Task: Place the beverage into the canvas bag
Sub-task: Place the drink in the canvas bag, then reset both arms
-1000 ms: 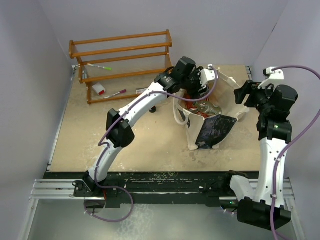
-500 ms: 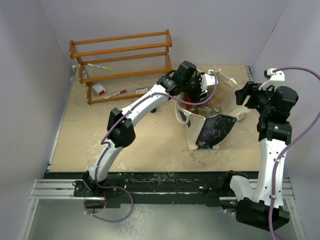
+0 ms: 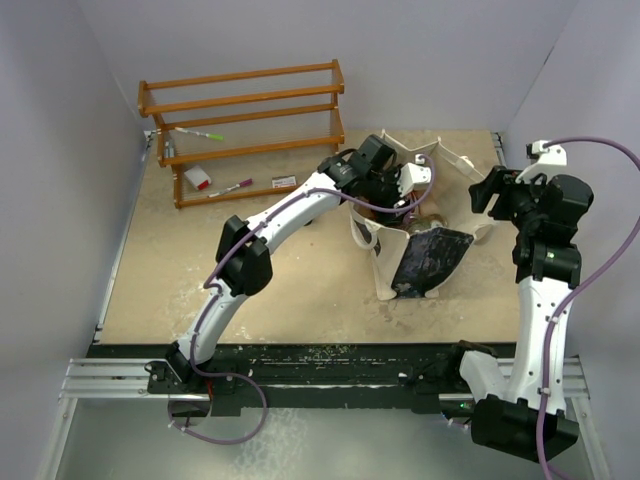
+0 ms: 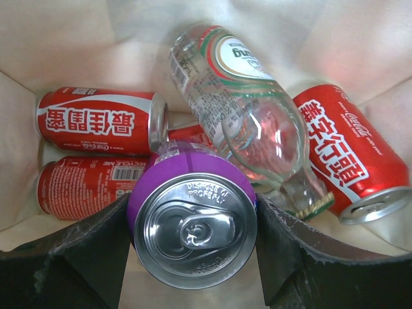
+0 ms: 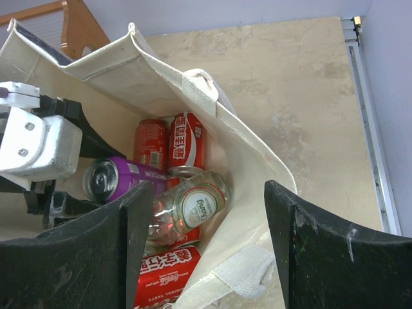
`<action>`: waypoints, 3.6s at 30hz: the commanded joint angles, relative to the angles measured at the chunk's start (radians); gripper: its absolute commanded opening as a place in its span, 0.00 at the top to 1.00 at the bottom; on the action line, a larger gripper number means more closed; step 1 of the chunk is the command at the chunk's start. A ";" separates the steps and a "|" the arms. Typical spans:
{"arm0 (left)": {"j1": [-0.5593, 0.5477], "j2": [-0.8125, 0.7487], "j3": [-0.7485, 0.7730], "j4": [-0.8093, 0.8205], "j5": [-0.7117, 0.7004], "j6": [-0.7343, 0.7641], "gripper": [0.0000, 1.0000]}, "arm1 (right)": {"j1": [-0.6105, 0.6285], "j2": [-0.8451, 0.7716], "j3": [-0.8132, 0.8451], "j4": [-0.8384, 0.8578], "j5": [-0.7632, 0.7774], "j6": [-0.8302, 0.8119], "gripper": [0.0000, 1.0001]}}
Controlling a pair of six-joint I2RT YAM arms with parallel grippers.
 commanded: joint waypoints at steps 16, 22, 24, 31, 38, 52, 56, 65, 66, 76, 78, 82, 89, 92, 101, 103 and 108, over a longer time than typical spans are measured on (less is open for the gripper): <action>-0.006 0.024 0.051 -0.160 0.069 -0.169 1.00 | -0.011 -0.032 -0.013 0.040 -0.020 0.016 0.29; -0.007 0.026 0.013 -0.141 0.056 -0.134 0.95 | -0.014 -0.034 -0.010 0.037 -0.016 0.011 0.29; -0.007 0.005 -0.009 -0.116 0.067 -0.117 0.91 | -0.016 -0.034 -0.012 0.036 -0.018 0.012 0.29; -0.006 -0.052 0.027 -0.091 0.092 -0.058 0.72 | -0.018 -0.017 0.004 0.035 -0.025 0.008 0.29; -0.006 -0.114 0.034 -0.050 0.119 -0.054 0.43 | -0.016 0.002 0.022 0.036 -0.026 0.001 0.29; -0.004 -0.178 0.043 -0.041 0.114 -0.025 0.01 | -0.016 0.011 0.038 0.031 -0.026 -0.005 0.29; -0.001 -0.206 0.048 -0.040 0.118 -0.024 0.01 | -0.016 0.026 0.056 0.032 -0.032 -0.005 0.29; 0.048 -0.286 0.063 -0.023 0.103 -0.035 0.01 | 0.006 0.077 0.127 0.011 -0.029 -0.034 0.29; 0.057 -0.295 0.066 -0.023 0.094 -0.039 0.01 | 0.010 0.087 0.139 0.008 -0.026 -0.041 0.29; 0.207 -0.428 0.018 -0.010 -0.137 -0.027 0.01 | 0.026 0.225 0.342 -0.093 -0.007 -0.141 0.27; 0.240 -0.458 -0.014 0.003 -0.214 -0.017 0.01 | 0.025 0.268 0.394 -0.131 -0.002 -0.162 0.25; 0.304 -0.520 -0.108 0.045 -0.366 -0.009 0.01 | 0.026 0.342 0.483 -0.168 0.008 -0.175 0.21; 0.404 -0.595 -0.271 0.142 -0.641 0.036 0.01 | 0.026 0.452 0.635 -0.195 0.105 -0.173 0.15; 0.478 -0.615 -0.276 0.147 -0.639 -0.007 0.01 | 0.026 0.490 0.714 -0.223 0.130 -0.183 0.06; 0.643 -0.691 -0.249 0.079 -0.419 -0.130 0.01 | 0.025 0.417 0.727 -0.120 0.102 -0.115 0.00; 0.665 -0.715 -0.262 0.072 -0.385 -0.131 0.01 | 0.025 0.370 0.676 -0.075 0.096 -0.091 0.00; 0.750 -0.765 -0.272 0.064 -0.299 -0.211 0.01 | 0.027 0.294 0.613 -0.031 0.084 -0.064 0.00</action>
